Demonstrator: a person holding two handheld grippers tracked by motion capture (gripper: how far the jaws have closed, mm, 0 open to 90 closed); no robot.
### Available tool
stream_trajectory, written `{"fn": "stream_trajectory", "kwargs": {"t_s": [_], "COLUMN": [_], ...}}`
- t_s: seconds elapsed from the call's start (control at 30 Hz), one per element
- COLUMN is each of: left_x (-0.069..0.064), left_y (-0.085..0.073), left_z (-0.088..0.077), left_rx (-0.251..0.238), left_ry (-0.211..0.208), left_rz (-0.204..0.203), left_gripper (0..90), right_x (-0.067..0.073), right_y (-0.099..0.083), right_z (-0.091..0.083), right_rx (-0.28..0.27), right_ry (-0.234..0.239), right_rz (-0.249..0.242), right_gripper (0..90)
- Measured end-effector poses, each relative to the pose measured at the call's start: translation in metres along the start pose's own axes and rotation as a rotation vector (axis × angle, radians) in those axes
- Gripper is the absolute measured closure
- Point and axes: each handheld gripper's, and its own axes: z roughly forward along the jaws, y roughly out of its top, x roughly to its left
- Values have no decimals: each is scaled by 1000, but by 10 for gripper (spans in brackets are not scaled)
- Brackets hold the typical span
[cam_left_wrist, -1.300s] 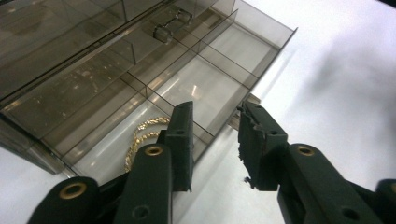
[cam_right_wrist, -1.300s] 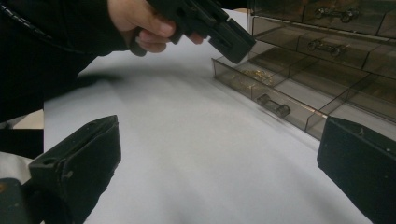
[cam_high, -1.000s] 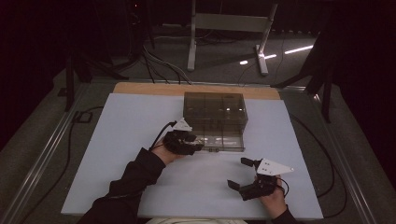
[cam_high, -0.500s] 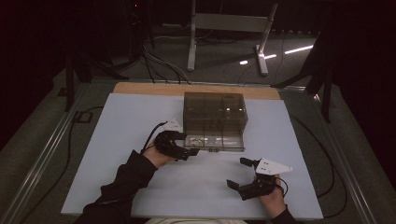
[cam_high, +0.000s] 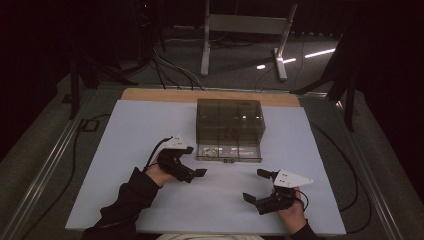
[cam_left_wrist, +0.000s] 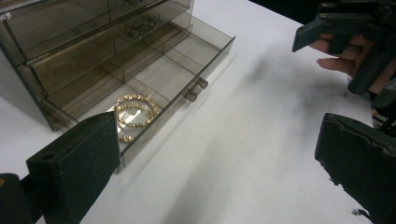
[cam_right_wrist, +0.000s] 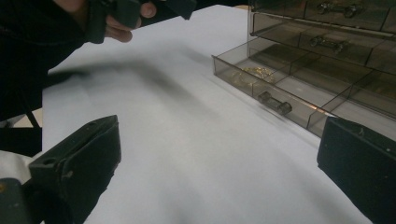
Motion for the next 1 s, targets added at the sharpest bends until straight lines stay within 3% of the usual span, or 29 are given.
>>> {"fn": "stream_trajectory", "kwargs": {"t_s": [0.43, 1.0], "left_x": [-1, 7], "left_y": [-26, -64], "left_z": [-24, -55], "left_rx": [-1, -9], "left_ry": [31, 48], "left_rz": [18, -27], "left_gripper": [4, 5], "right_x": [1, 1], "right_y": [0, 0], "right_z": [1, 1], "right_rx": [2, 4], "right_ry": [0, 0], "right_rz": [-1, -1], "right_gripper": [0, 0]}}
